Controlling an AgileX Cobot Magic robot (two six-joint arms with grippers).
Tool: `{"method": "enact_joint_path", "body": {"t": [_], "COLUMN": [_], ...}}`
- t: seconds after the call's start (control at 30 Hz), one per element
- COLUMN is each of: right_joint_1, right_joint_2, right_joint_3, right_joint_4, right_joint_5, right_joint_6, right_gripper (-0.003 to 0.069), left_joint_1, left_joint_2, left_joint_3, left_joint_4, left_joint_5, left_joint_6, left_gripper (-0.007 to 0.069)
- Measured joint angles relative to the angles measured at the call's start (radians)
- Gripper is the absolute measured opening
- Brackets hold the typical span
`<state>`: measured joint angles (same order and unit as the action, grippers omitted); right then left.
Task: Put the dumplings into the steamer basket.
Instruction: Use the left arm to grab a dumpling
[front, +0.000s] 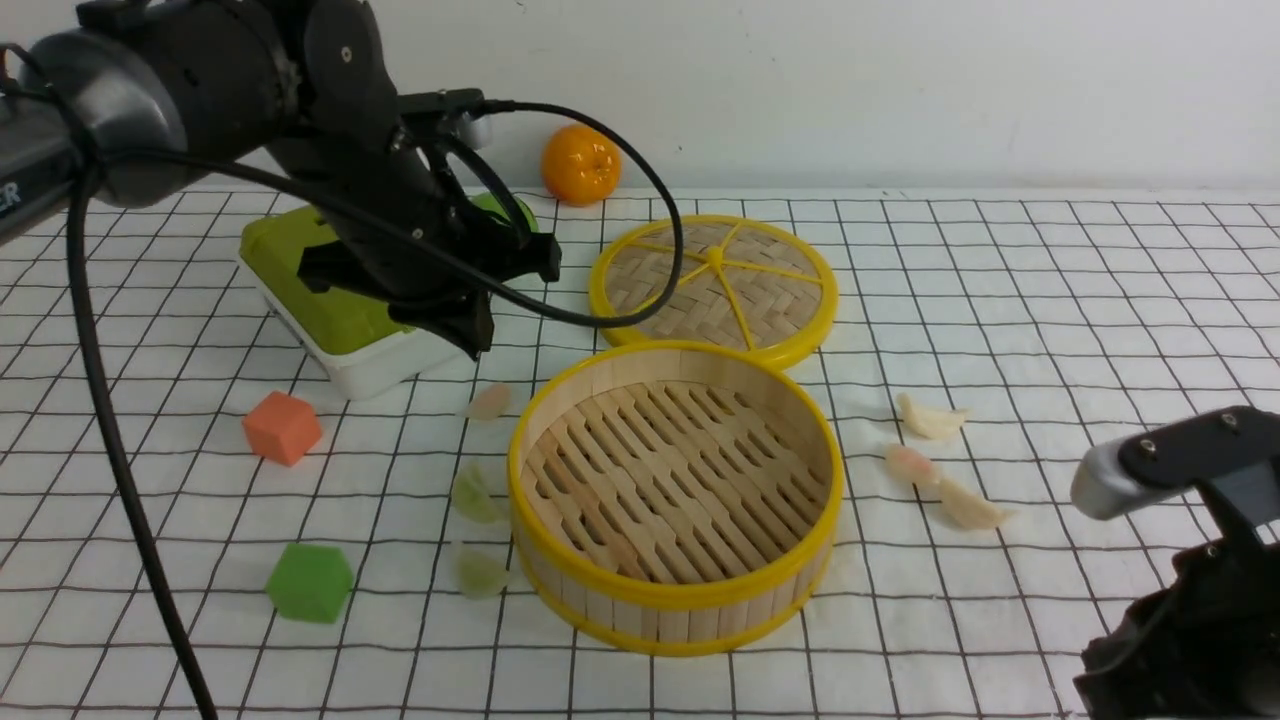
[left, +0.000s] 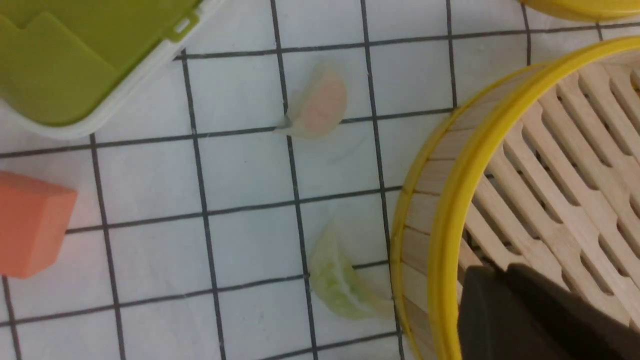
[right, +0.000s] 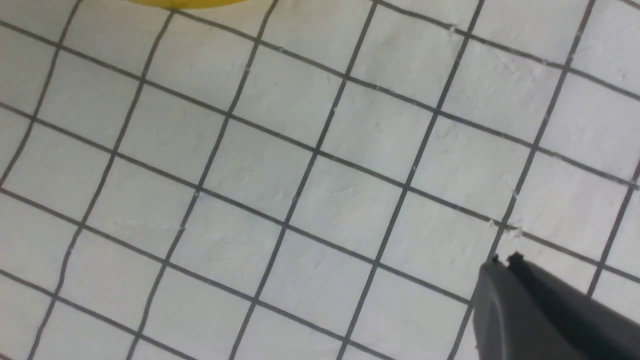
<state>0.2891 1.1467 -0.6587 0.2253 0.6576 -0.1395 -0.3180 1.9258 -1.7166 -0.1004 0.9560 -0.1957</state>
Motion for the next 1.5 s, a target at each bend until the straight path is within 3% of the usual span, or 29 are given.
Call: {"method": "enact_joint_path", "body": {"t": [0.13,0.33,0.4,0.83,1.5], "right_joint_1": [0.000,0.000,0.000,0.000,0.000], "right_joint_2": [0.001,0.002,0.002,0.002,0.002], "right_joint_3": [0.000,0.000,0.000,0.000,0.000], "right_joint_4": [0.002,0.003,0.003,0.005,0.008], "right_joint_5": [-0.008,-0.038,-0.039,-0.047,-0.055], "right_joint_6": [-0.001,-0.003,-0.003,-0.003,-0.003], "right_gripper": [0.0003,0.0009,0.0010,0.0018,0.0031], "left_joint_1": [0.000,0.000,0.000,0.000,0.000], "left_joint_2": [0.023,0.088,0.114,0.300,0.376], "left_joint_3": [-0.002,-0.009,-0.020,-0.246,-0.259], "left_joint_4": [0.021,0.068,0.077,0.136,0.164], "left_joint_5": [-0.046,-0.117,-0.121,-0.020,-0.049], "left_joint_6": [0.000,0.000,0.016,0.153,0.196], "left_gripper": [0.0098,0.0284,0.0311,0.0323,0.0323]}}
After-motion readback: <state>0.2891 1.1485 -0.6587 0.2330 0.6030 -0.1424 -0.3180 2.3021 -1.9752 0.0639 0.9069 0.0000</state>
